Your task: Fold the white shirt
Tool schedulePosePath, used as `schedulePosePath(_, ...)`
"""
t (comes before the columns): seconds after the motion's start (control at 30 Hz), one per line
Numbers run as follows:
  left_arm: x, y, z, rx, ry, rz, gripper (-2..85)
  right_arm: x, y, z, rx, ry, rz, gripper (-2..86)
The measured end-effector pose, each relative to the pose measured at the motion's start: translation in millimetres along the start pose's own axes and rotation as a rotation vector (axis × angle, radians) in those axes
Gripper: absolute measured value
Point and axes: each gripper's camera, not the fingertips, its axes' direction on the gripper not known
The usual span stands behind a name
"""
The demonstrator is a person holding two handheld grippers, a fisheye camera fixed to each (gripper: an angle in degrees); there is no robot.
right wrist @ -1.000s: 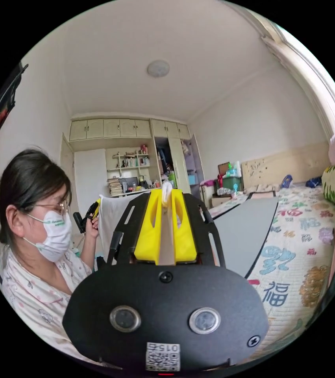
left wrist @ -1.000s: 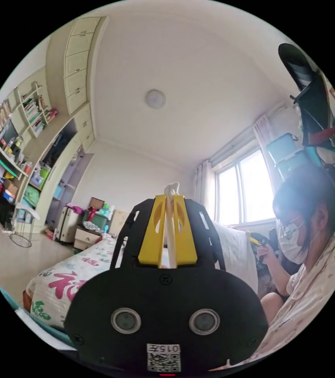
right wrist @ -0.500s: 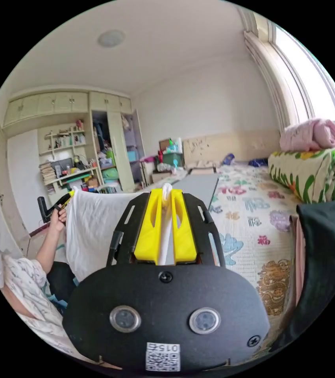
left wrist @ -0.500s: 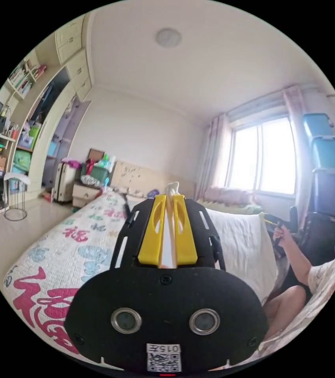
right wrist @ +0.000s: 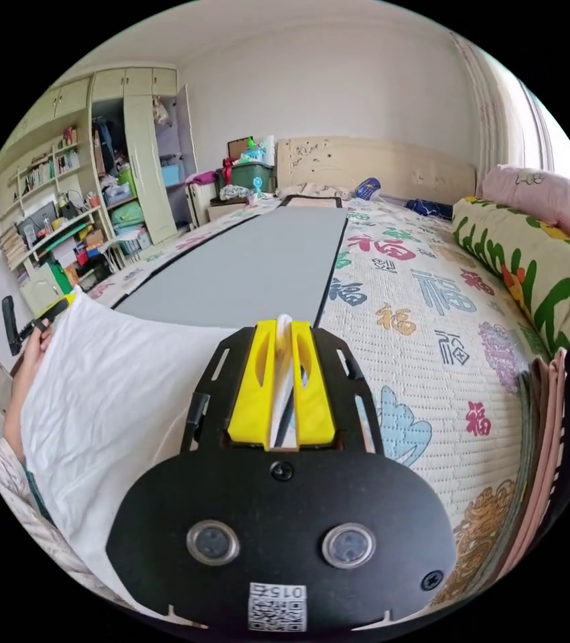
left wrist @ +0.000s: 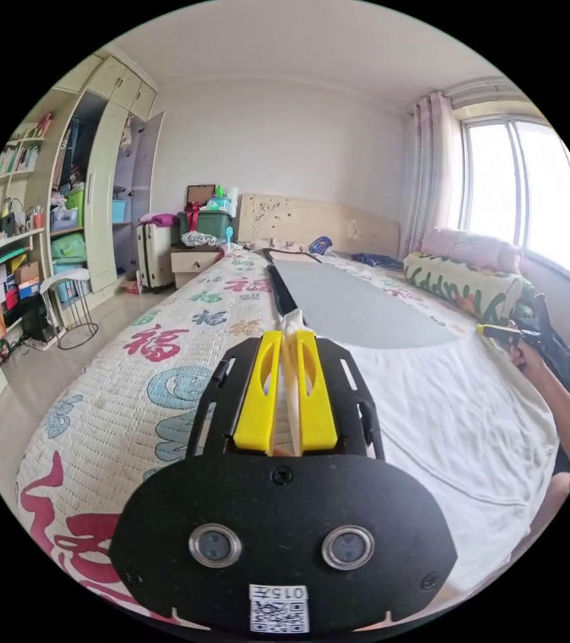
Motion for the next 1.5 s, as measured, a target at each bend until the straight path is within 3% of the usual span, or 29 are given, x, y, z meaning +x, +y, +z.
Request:
schedulePosePath(0.1, -14.0, -11.6, 2.2, -0.006, 0.003, -0.101, 1.1, 9.7, -0.2, 19.1, -0.041, 0.035, 0.059, 4.4)
schedulePosePath(0.27, -44.6, -11.2, -30.2, 0.144, 0.105, -0.245, 3.3, 62.8, 23.7, -40.2, 0.160, -0.053, 0.243, 1.4)
schedulePosePath(0.5, -0.2, -19.2, -128.4, 0.090, 0.218, -0.084, 11.7, 55.0, 109.6, -161.3, 0.132, -0.106, 0.037, 5.0)
schedulePosePath(0.57, 7.7, -1.6, -162.8, 0.085, 0.215, -0.054, 11.9, 46.3, 137.5, -189.2, 0.088, -0.217, -0.043, 5.1)
schedulePosePath(0.67, 0.1, 50.0, -215.5, 0.110, 0.245, -0.169, 11.8, 39.8, 198.4, -233.6, 0.132, -0.426, -0.124, 5.4)
schedulePosePath(0.83, -20.1, 132.9, -267.7, 0.147, 0.235, -0.402, 11.9, 33.5, 255.3, -291.3, 0.239, -0.181, -0.174, 6.3)
schedulePosePath(0.97, -39.8, 141.5, -276.9, 0.118, 0.331, -0.479, 11.9, 30.7, 268.1, -289.8, 0.202, -0.257, -0.216, 6.8)
schedulePosePath(1.2, -32.0, 131.1, -306.6, 0.084, 0.314, -0.437, 11.7, 20.9, 269.6, -258.0, -0.037, -0.365, -0.199, 8.0)
schedulePosePath(1.37, -18.8, 116.0, -328.4, 0.051, 0.241, -0.362, 11.0, 18.0, 270.7, -274.5, 0.010, -0.372, -0.222, 7.8)
schedulePosePath(1.5, -31.3, 115.2, -337.8, 0.063, 0.378, -0.390, 6.9, 12.8, 280.1, -290.4, 0.048, -0.332, -0.296, 7.8)
